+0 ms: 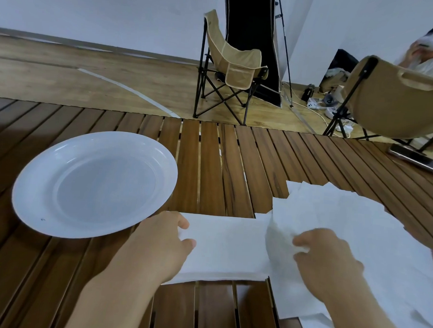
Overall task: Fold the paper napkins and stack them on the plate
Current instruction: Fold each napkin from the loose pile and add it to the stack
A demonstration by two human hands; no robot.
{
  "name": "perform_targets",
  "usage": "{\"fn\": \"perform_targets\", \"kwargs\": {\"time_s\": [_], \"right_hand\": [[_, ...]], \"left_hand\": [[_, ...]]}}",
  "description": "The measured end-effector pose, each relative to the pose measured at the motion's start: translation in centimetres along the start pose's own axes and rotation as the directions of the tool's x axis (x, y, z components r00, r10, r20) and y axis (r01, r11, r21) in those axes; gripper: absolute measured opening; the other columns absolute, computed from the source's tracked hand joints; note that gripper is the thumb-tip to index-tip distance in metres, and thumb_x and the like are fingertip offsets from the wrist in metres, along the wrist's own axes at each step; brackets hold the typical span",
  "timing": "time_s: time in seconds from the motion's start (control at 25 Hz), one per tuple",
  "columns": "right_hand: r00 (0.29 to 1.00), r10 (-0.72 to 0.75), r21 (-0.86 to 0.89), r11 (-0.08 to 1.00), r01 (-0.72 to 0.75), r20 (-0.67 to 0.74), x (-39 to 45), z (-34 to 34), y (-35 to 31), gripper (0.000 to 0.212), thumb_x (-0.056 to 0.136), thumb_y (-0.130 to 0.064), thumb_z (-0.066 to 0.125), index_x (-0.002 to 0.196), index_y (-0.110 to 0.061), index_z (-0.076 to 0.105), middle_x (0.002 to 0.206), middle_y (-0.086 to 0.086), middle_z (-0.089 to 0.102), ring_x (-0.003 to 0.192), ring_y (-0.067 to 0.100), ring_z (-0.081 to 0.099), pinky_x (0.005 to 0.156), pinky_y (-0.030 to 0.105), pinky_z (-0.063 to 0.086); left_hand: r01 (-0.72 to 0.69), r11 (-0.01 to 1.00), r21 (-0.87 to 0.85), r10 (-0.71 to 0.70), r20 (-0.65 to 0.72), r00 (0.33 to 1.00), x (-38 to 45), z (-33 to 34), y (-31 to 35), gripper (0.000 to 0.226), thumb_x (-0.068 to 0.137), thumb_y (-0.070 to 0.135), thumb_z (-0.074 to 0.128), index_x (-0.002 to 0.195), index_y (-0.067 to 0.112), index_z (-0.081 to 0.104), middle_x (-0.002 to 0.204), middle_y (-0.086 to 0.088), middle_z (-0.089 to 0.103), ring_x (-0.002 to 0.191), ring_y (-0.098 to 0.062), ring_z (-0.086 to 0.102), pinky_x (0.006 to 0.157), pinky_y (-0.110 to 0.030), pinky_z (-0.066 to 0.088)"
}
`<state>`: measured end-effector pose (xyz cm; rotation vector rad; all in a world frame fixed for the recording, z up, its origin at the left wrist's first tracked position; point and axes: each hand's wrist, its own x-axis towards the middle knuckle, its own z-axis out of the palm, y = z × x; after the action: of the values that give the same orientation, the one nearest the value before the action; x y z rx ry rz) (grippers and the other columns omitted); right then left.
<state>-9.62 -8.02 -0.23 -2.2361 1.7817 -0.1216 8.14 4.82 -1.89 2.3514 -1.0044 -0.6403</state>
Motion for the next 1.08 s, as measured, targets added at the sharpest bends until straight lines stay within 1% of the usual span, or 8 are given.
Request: {"fn": "perform_targets", "kwargs": {"time_s": [0.16, 0.36, 0.52, 0.64, 0.76, 0.92, 1.0, 1.08], "right_hand": [[0.944, -0.041, 0.349, 0.923, 0.161, -0.328, 0.3, -1.0, -0.4, 0.029, 0.088, -0.001, 0.058, 0.103, -0.024, 0.066, 0.105, 0.0, 0.066, 0.089, 0.018, 0.057, 0.075, 0.021, 0.043], [0.907, -0.124, 0.681, 0.622, 0.387, -0.402, -0.8, -2.8, -1.8, 0.033, 0.087, 0.0, 0.061, 0.095, -0.032, 0.068, 0.082, -0.014, 0.065, 0.053, 0.003, 0.05, 0.046, 0.011, 0.04], [0.939, -0.154, 0.906, 0.257, 0.337, -0.306, -1.0, -3.2, -1.7, 0.034, 0.087, 0.002, 0.061, 0.099, -0.028, 0.073, 0.079, 0.004, 0.06, 0.067, 0.024, 0.048, 0.065, 0.033, 0.043], [0.966, -0.185, 0.98, 0.055, 0.191, -0.178, -0.9, -3.5, -1.4, 0.029, 0.081, -0.001, 0.062, 0.098, -0.021, 0.073, 0.095, 0.002, 0.071, 0.082, 0.021, 0.063, 0.067, 0.029, 0.05], [0.98, -0.189, 0.994, 0.068, 0.083, -0.069, -0.7, -3.6, -1.4, 0.027, 0.082, -0.003, 0.06, 0.101, -0.017, 0.073, 0.102, -0.003, 0.073, 0.088, 0.014, 0.07, 0.068, 0.025, 0.053], [0.986, -0.166, 0.987, 0.155, 0.042, -0.015, -0.2, -2.8, -1.3, 0.025, 0.087, -0.01, 0.061, 0.108, -0.018, 0.071, 0.104, -0.006, 0.073, 0.098, 0.017, 0.069, 0.077, 0.028, 0.053], [0.981, -0.195, 0.983, 0.185, 0.014, 0.022, -0.1, -2.5, -1.2, 0.032, 0.081, -0.022, 0.067, 0.113, -0.024, 0.069, 0.108, -0.002, 0.072, 0.102, 0.022, 0.068, 0.083, 0.036, 0.053], [0.967, -0.243, 0.975, 0.223, -0.018, 0.073, -0.1, -2.4, -1.2, 0.048, 0.068, -0.034, 0.073, 0.115, -0.03, 0.067, 0.112, 0.002, 0.07, 0.101, 0.027, 0.067, 0.08, 0.038, 0.053]], "left_hand": [[0.01, 1.0, -0.008, -0.01, 0.008, 1.0, -0.1, -0.1, 0.0, 0.037, 0.093, 0.036, 0.054, 0.129, 0.032, 0.047, 0.133, 0.01, 0.048, 0.114, -0.008, 0.049, 0.087, -0.017, 0.035], [-0.027, 0.999, -0.017, 0.028, 0.029, 0.999, -0.4, -0.7, 0.7, 0.061, 0.084, 0.036, 0.068, 0.136, 0.038, 0.037, 0.138, 0.013, 0.043, 0.122, -0.008, 0.044, 0.086, -0.016, 0.035], [-0.118, 0.974, -0.192, 0.123, 0.016, 0.992, -0.2, -1.6, 1.1, 0.111, 0.068, 0.037, 0.082, 0.144, 0.051, 0.003, 0.15, 0.02, 0.029, 0.137, -0.008, 0.032, 0.098, -0.025, 0.037], [-0.19, 0.904, -0.382, 0.209, 0.007, 0.978, 0.0, -2.2, 1.2, 0.126, 0.058, 0.041, 0.087, 0.135, 0.065, -0.01, 0.143, 0.029, 0.036, 0.134, -0.001, 0.036, 0.097, -0.025, 0.036], [-0.311, 0.816, -0.487, 0.309, -0.087, 0.947, 0.0, -2.5, 1.7, 0.112, 0.057, 0.036, 0.088, 0.136, 0.061, 0.013, 0.12, 0.037, 0.048, 0.114, 0.013, 0.046, 0.099, -0.029, 0.044], [-0.393, 0.725, -0.565, 0.299, -0.255, 0.919, -0.2, -2.9, 2.6, 0.107, 0.064, 0.028, 0.082, 0.134, 0.069, 0.012, 0.134, 0.028, 0.047, 0.117, 0.003, 0.052, 0.101, -0.034, 0.046], [-0.427, 0.732, -0.53, 0.309, -0.3, 0.903, -0.3, -3.2, 2.8, 0.1, 0.072, 0.024, 0.078, 0.132, 0.071, 0.013, 0.131, 0.016, 0.055, 0.101, -0.005, 0.063, 0.093, -0.034, 0.052], [-0.476, 0.751, -0.457, 0.35, -0.336, 0.874, -0.3, -3.4, 2.6, 0.078, 0.078, 0.021, 0.075, 0.13, 0.064, 0.034, 0.118, 0.015, 0.064, 0.095, -0.009, 0.065, 0.09, -0.034, 0.052]]}}
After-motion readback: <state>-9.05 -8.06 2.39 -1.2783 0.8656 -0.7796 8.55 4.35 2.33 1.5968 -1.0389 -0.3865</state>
